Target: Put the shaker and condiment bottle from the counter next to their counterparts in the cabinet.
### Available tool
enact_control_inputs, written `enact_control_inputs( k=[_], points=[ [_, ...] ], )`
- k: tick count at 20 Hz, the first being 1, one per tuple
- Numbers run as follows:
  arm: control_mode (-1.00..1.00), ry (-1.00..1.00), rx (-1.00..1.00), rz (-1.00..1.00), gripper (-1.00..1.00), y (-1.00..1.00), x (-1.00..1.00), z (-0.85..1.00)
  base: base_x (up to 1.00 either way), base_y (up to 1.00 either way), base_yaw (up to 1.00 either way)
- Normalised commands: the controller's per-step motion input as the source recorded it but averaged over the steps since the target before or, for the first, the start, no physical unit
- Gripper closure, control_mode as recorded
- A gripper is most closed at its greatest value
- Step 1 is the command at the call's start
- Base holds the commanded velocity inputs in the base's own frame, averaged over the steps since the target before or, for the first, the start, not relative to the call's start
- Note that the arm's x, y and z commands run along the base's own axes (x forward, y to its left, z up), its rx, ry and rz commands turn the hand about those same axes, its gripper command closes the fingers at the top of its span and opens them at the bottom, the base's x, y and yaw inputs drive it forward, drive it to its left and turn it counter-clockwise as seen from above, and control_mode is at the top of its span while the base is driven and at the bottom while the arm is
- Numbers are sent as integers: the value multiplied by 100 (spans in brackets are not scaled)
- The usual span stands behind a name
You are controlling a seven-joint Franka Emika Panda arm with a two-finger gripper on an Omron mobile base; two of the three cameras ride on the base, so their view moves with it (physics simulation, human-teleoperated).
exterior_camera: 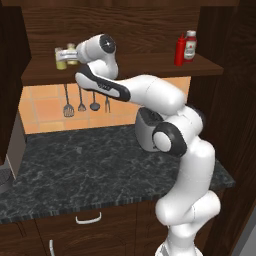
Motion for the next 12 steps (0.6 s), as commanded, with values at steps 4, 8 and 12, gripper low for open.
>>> enact_control_inputs(
  k=[4,8,12],
  points=[
    [-100,-1,0,13,100,-8,29,-7,0,0,0],
    [-100,-19,0,9,100,-3,-1,-14,0,0,0],
    [-100,-16,0,6,-100,-19,0,-11,0,0,0]
  ],
)
